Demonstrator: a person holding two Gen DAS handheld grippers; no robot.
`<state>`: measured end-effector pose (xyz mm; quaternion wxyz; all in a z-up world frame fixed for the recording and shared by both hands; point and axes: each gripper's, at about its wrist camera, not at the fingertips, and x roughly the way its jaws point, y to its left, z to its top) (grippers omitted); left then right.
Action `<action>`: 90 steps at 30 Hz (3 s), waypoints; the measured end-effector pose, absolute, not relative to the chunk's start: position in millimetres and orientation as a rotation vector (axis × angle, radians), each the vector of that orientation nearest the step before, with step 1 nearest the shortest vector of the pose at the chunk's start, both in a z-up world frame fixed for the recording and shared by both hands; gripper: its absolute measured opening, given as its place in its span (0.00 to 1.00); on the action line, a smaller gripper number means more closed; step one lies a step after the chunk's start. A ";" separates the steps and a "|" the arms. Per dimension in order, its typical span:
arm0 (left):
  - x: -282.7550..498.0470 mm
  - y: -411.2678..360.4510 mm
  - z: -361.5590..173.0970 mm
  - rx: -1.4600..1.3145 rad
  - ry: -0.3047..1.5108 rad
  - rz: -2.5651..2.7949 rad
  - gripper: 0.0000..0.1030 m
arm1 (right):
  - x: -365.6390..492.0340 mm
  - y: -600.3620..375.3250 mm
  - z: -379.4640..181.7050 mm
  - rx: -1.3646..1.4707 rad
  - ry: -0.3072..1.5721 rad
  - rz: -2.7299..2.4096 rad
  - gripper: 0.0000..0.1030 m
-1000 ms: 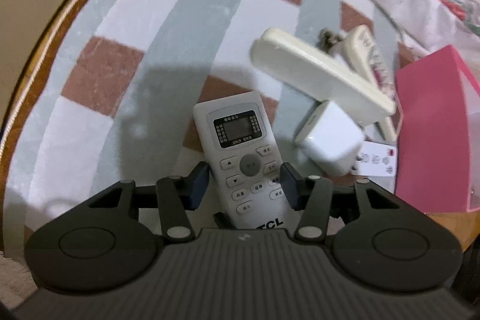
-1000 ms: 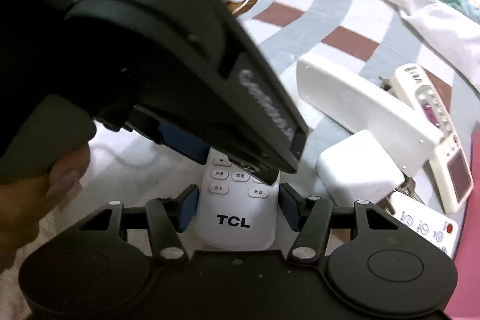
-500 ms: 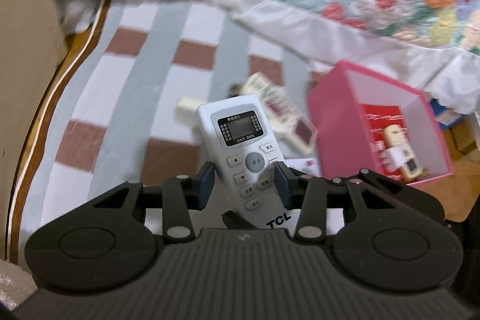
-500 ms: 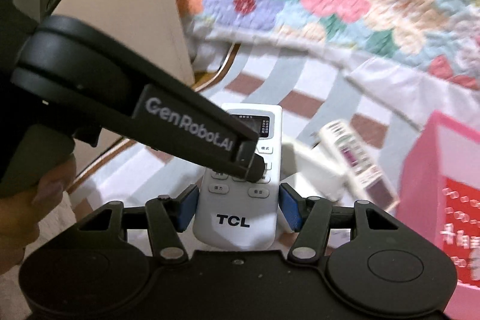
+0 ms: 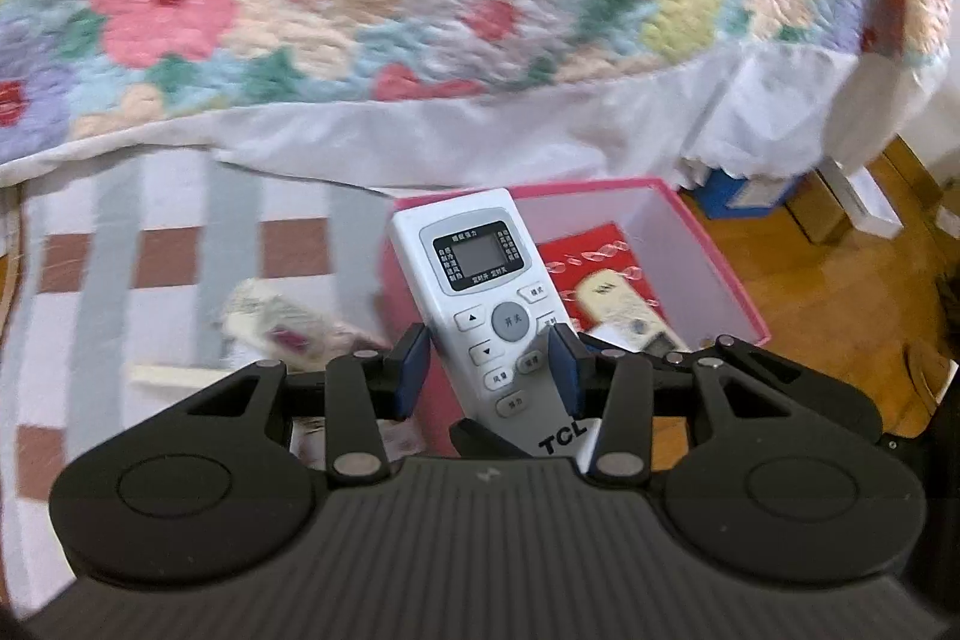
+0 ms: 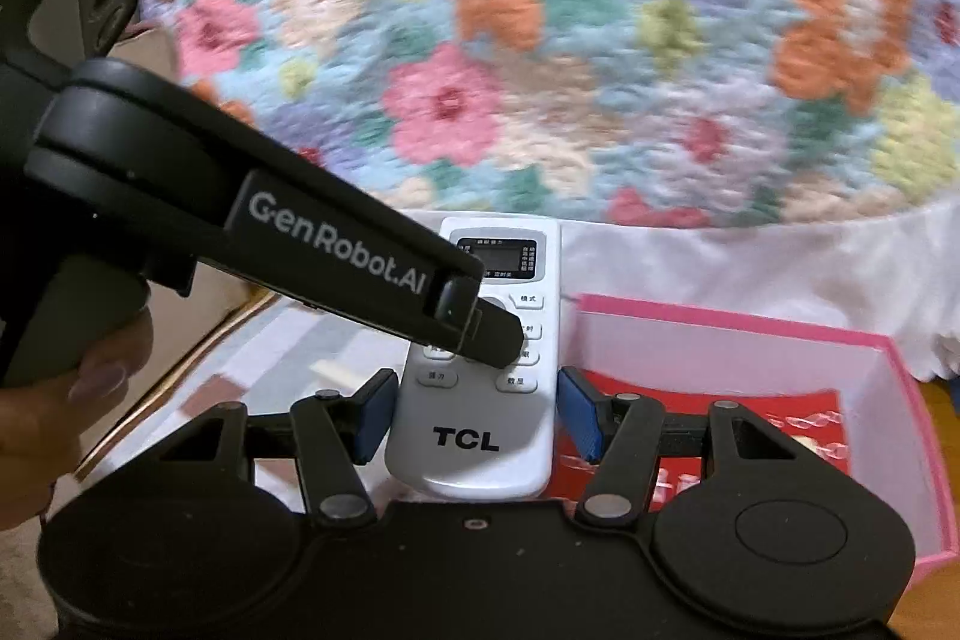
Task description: Organize rigid objects
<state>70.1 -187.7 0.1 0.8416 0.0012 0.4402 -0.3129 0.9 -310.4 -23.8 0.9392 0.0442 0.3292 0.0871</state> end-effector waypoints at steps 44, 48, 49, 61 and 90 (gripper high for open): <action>122.9 -210.9 -23.7 0.185 1.077 -0.722 0.51 | 13.2 -357.0 -28.6 0.211 0.859 0.278 0.64; 127.1 -168.6 -17.1 0.200 1.073 -0.678 0.51 | 5.8 -326.3 -16.2 0.190 0.840 0.415 0.64; 127.8 -158.1 -16.3 0.197 1.072 -0.669 0.51 | 6.3 -317.3 -16.3 0.179 0.836 0.439 0.64; 133.5 -78.5 -85.7 0.101 1.122 -0.547 0.53 | 21.7 -232.9 -71.8 0.073 0.911 0.557 0.66; 138.1 -43.3 -185.6 -0.375 1.386 -0.416 0.38 | 46.2 -178.7 -174.0 -0.048 0.937 0.311 0.61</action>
